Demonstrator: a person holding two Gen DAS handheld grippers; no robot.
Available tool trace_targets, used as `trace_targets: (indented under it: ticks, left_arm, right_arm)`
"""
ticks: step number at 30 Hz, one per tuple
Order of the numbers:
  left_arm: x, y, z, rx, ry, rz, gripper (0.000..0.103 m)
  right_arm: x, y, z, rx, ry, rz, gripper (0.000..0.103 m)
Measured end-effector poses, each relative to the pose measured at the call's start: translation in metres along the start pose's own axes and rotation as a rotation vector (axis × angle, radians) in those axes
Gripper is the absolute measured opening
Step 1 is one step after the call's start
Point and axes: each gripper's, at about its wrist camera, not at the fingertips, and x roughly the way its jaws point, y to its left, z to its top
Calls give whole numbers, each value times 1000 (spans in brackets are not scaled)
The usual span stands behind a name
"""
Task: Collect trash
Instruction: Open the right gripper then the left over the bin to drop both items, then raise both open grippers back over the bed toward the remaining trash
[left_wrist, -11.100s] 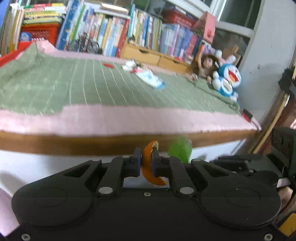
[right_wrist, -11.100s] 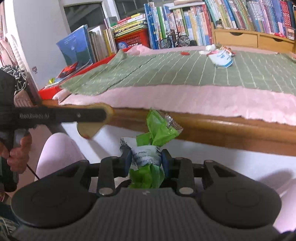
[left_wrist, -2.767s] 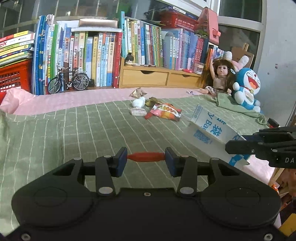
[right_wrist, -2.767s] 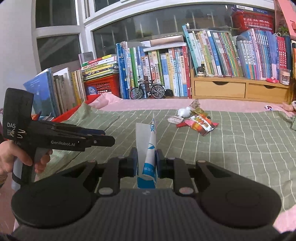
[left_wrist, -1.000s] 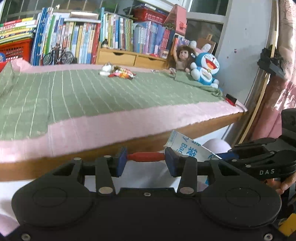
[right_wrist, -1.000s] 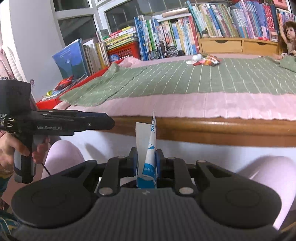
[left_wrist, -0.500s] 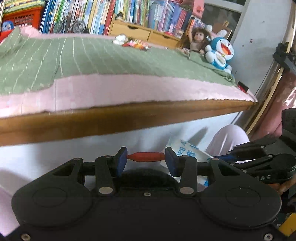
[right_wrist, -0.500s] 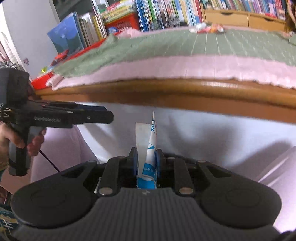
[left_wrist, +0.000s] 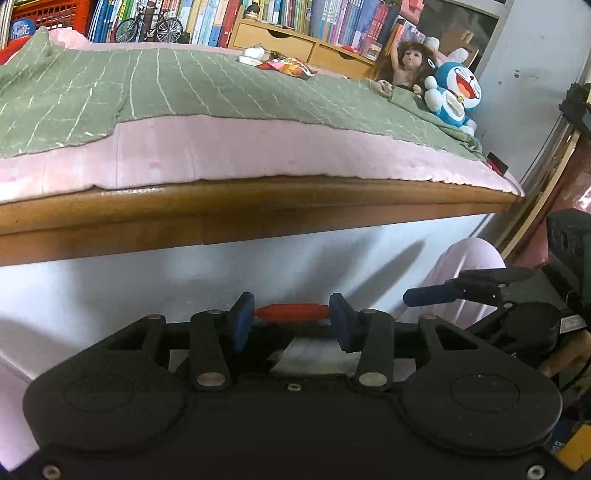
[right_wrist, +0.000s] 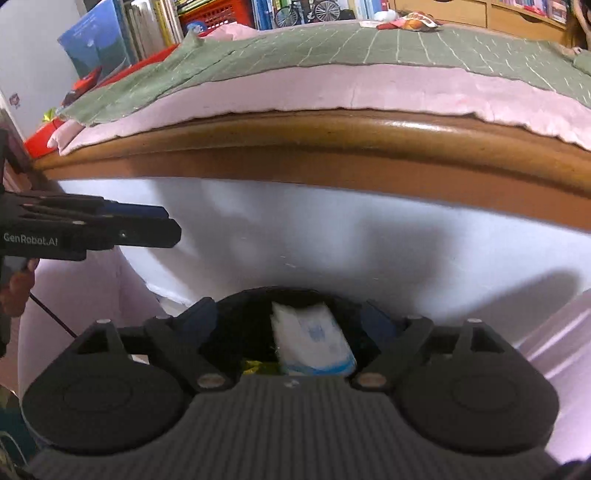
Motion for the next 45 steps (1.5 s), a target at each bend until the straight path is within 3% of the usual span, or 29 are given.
trace_targets:
  ticks: [4,20,22,24,25,45]
  left_arm:
    - [3,-2,1,12,15,5,42]
    - [22,-18,1,58,54,-23,43]
    - [22,-19,2,61,50,-23,56]
    - [22,-19,3,42,32,-8,96]
    - [21,-18,3,30,17,2,100]
    - [19,1,9,-40,35,91,103]
  right_arm:
    - [-3,-4,0,14,-10,-6,103]
    - [-7,-9,-7,39,-11,-38,103]
    - [-9,-11,-8,42,-14,-45,103]
    - [-11,-13,-9,52,-15,-50,103]
    - [-11,-14,-11,55,-15,-50,103]
    - [-10,-4,-9,1,-10,-51,103]
